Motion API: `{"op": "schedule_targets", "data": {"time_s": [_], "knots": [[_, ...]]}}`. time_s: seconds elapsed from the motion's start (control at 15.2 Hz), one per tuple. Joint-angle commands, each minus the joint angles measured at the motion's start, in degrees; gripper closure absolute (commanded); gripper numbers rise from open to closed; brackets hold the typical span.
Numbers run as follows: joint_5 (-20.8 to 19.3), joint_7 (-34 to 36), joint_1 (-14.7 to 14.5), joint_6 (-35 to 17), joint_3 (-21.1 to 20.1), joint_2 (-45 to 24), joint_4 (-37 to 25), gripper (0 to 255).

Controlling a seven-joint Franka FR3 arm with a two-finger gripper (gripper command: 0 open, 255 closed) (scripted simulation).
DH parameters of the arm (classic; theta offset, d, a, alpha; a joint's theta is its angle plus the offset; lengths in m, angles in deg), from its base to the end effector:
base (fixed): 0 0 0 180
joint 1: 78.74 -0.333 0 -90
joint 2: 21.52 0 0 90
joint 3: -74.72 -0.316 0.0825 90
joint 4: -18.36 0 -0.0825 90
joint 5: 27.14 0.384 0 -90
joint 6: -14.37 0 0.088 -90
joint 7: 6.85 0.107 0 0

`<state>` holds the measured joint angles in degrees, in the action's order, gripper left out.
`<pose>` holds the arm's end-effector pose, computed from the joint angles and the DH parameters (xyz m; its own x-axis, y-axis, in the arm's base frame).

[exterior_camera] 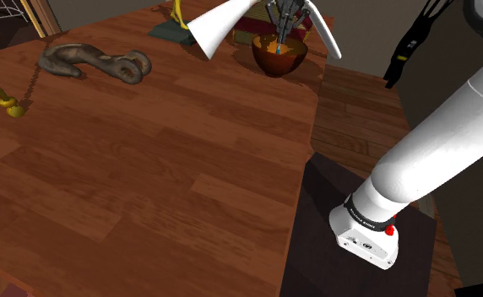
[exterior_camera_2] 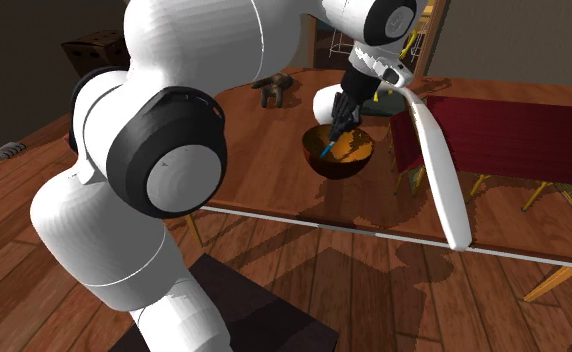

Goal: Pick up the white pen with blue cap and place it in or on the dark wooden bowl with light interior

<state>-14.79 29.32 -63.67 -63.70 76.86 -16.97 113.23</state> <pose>0.4899 -0.1250 0.6146 0.5932 -0.7489 -0.2953 -0.7928 -0.6072 -0.0526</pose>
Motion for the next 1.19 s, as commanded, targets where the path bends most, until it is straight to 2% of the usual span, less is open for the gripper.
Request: {"op": "schedule_targets", "data": {"time_s": [0.0,0.07,0.4,0.66,1.12], "knots": [[0.1,-0.1,0.1,0.2,0.1,-0.6,0.5,255],[0.0,-0.2,0.1,0.1,0.1,-0.5,0.7,0],[0.0,-0.1,0.1,0.2,0.1,-0.6,0.5,0],[0.4,0.2,0.8,8.4,0.9,-5.2,-12.2,0],[0.4,0.2,0.8,8.4,0.9,-5.2,-12.2,0]]}}
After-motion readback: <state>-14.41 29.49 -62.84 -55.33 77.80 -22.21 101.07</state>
